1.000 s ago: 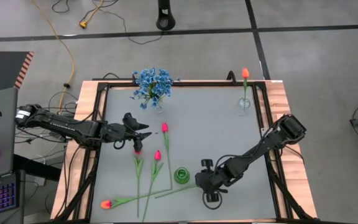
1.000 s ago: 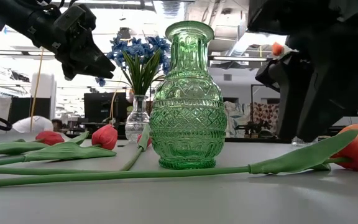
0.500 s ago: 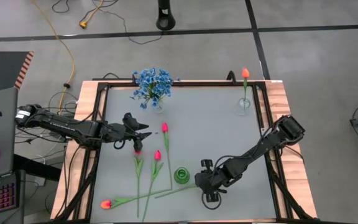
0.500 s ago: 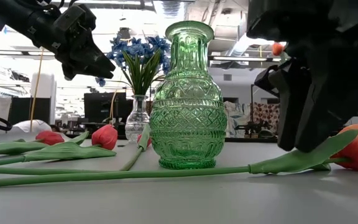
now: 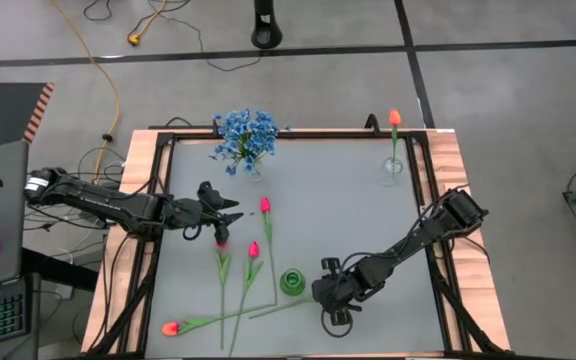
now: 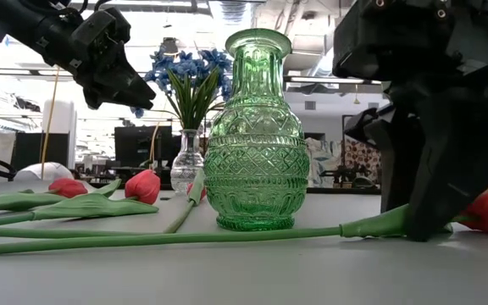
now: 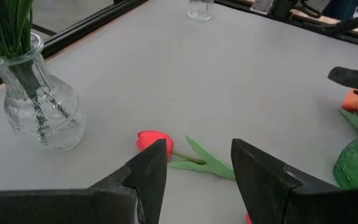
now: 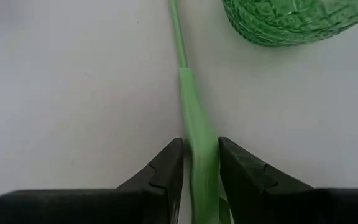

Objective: Sort flowers into vase by color
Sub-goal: Put the right orange tulip into the top right transparent vase

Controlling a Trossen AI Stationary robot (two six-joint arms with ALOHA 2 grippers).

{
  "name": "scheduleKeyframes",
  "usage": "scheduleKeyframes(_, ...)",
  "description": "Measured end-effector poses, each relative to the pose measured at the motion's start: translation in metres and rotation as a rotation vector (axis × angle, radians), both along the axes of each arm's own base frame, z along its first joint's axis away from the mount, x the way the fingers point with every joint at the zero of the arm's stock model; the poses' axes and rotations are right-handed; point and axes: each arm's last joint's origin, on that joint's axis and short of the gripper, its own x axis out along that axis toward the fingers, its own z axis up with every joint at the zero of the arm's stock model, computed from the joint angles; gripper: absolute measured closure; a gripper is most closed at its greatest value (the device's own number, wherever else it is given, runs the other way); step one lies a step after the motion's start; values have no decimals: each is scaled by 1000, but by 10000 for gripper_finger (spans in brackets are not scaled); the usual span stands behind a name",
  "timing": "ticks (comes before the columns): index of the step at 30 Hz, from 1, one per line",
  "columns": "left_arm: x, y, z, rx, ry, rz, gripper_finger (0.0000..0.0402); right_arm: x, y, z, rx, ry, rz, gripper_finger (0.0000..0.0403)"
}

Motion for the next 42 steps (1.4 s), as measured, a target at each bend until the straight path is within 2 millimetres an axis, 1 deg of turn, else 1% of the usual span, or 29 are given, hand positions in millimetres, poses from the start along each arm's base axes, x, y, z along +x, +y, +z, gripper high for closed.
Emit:
scheduleKeyframes(5,0,0,0,-1,-1,-1,235,0,-1,0,-1,6,-3,291)
scheduleKeyframes(15,0,0,0,-2,-2,-1,235,-1,-2,1,7,12,2,366)
scheduleKeyframes(17,0,0,0,-2,-2,-2,235,-1,-2,4,17,25,11,372)
scheduleKeyframes(20,0,0,0,-2,-4,-2,235,-2,-1,9,17,70,53,369)
scheduleKeyframes(24,1,0,1,-4,-11,-2,235,-4,0,23,-10,161,110,359)
scheduleKeyframes(30,1,0,1,-4,-15,-2,235,-6,-1,52,-94,299,167,361)
scheduleKeyframes(39,1,0,3,-6,-31,-2,235,-6,-1,103,-151,389,204,362)
scheduleKeyframes(42,4,-1,6,-41,-77,-27,235,-6,-1,117,-164,396,202,362)
